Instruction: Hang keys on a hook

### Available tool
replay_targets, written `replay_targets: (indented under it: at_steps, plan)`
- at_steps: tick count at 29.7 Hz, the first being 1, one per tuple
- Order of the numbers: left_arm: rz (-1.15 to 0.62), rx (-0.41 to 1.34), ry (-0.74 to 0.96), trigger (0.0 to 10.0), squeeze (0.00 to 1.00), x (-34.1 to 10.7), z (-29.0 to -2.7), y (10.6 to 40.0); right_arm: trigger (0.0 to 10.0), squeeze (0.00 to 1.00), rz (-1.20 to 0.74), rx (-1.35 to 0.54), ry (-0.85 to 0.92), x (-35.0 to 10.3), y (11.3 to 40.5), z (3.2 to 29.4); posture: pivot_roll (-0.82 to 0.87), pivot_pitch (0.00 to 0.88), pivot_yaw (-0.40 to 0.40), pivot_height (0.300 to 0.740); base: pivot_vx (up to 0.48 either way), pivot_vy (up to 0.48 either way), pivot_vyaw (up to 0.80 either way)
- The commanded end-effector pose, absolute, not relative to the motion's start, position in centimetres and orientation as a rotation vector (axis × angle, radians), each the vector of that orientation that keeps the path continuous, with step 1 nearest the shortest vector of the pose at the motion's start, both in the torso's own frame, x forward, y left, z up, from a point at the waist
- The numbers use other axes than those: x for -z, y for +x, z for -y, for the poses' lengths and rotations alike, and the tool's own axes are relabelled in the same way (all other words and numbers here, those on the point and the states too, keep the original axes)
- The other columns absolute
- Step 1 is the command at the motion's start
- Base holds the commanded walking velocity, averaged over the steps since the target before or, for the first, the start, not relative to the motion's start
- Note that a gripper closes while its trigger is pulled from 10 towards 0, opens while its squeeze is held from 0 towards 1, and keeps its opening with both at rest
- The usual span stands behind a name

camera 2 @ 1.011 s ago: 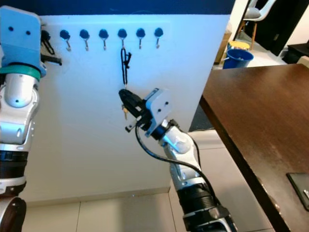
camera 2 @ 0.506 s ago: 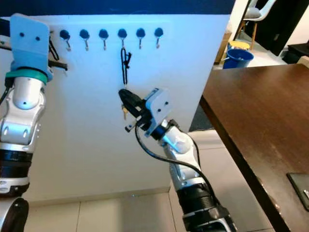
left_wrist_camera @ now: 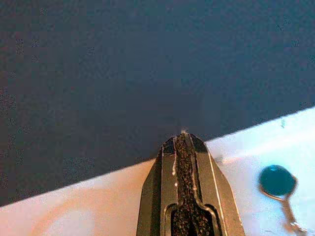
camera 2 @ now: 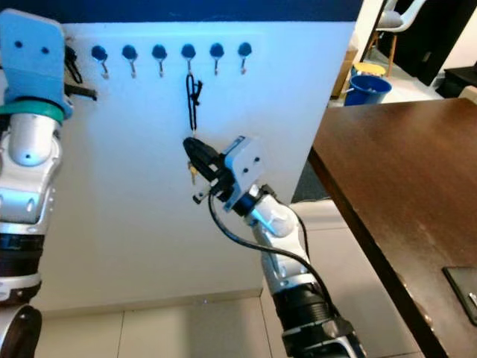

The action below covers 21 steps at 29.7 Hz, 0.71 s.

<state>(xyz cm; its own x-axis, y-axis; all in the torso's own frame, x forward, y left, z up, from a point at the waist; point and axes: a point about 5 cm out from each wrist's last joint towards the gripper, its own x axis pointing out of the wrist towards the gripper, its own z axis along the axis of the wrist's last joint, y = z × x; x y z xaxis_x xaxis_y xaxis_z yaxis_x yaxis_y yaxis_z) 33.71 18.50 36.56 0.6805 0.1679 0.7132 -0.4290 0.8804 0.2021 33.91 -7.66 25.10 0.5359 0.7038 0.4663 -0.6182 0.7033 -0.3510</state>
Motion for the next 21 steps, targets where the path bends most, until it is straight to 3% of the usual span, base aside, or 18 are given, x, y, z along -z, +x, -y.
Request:
replay_targets:
  at_steps: [1,21]
  plan:
    - [0.742,-0.353,0.373,10.0,0.0,-36.3,-18.9,33.5,10.0,0.0,0.614,-0.802,-0.15,-24.8,33.8,7.5,0.14,0.094,0.105,0.74,0.0,0.0,0.0]
    - [0.713,-0.345,0.374,10.0,0.0,-35.8,-18.5,34.5,10.0,0.0,0.616,-0.806,-0.149,-24.7,33.7,7.3,0.13,0.094,0.112,0.74,0.0,0.0,0.0]
